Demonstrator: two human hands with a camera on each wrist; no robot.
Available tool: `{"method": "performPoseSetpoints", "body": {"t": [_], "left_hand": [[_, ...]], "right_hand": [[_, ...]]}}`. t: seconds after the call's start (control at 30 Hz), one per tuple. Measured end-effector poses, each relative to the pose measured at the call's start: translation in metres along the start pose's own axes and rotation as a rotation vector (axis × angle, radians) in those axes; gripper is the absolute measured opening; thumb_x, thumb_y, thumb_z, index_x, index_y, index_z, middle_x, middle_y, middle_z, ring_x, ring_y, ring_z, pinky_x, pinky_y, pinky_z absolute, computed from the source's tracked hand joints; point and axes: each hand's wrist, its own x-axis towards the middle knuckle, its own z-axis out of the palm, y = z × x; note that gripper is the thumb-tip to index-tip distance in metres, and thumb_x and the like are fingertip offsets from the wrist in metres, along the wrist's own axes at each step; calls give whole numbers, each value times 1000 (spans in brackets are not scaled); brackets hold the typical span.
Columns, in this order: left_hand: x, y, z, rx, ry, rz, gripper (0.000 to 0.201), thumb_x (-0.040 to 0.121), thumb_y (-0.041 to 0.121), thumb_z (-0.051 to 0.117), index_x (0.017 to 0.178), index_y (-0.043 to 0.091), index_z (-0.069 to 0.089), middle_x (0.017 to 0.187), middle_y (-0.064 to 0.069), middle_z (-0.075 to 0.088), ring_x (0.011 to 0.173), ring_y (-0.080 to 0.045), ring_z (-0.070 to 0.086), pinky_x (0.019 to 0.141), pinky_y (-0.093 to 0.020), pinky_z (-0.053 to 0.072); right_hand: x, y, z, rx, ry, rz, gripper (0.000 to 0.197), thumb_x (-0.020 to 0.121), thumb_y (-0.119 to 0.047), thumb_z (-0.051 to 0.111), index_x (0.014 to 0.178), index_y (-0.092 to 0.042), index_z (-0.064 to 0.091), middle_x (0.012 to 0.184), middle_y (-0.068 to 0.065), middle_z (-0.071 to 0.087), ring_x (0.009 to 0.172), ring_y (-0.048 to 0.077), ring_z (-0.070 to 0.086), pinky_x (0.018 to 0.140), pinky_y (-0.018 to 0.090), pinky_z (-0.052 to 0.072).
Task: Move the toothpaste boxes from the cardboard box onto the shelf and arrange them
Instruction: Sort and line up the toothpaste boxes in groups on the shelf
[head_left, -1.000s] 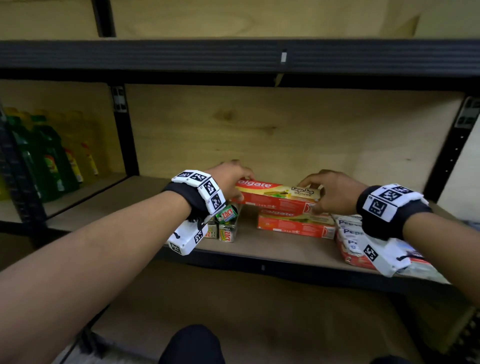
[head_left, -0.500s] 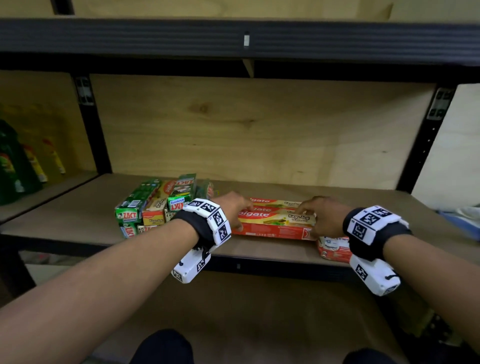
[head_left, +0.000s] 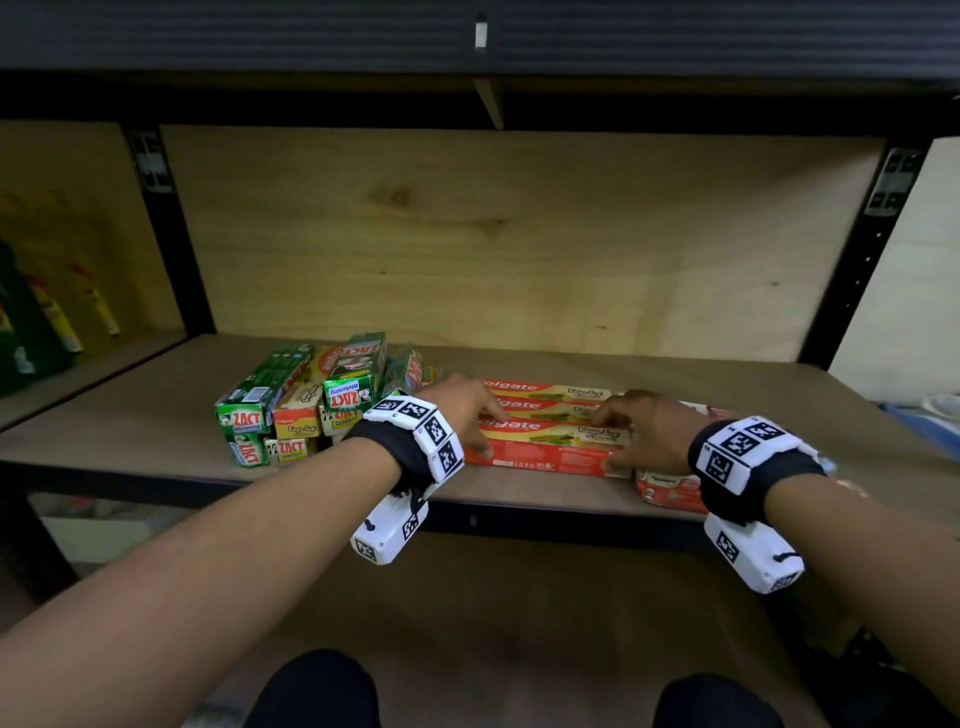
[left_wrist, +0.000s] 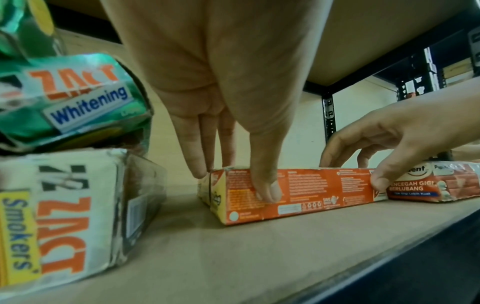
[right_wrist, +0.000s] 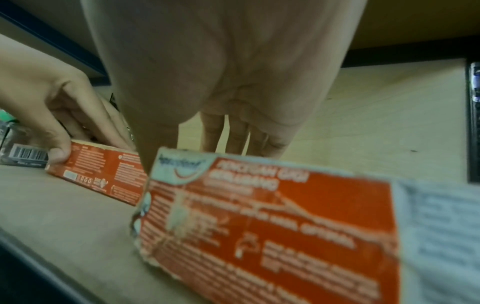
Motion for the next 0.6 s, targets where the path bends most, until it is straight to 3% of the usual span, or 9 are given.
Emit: {"method": "performPoseSetpoints", "body": {"t": [0.17,0.27,0.47,0.6], "left_hand": [[-9,0,1,3,-10,15,47,90,45,65,134,33,59,141,8,55,135,-19,44,108,-32,36],[-19,1,-6,27,-7,48,46,94,46,59,137,31,56,144,6,52,136,-19,43,107,-31,37],[-40,-4,-32,71,6,110,42,91,47,62,130,33,61,130,3,63,118,-19,58,99,-32,47],[-55,-20,-53,99,52,82,44,91,47,61,133,31,59,127,2,63,114,-19,58,86,-23,42]], "right_hand": [[-3,-1,-3,-39,-28,12,57,87,-38,71,140,-30,50,142,-2,50,124,16,51,95,23,40],[-4,-7,-6,-81,-36,5,60,86,-42,71,141,-31,49,142,-2,49,123,17,52,95,24,41],[-9,-35,-14,-110,7,-50,55,86,-45,70,136,-35,50,140,-2,49,119,16,54,91,25,45],[-10,-67,-25,-87,53,-128,56,85,-47,71,136,-34,52,138,-3,52,120,15,54,96,26,45]]}}
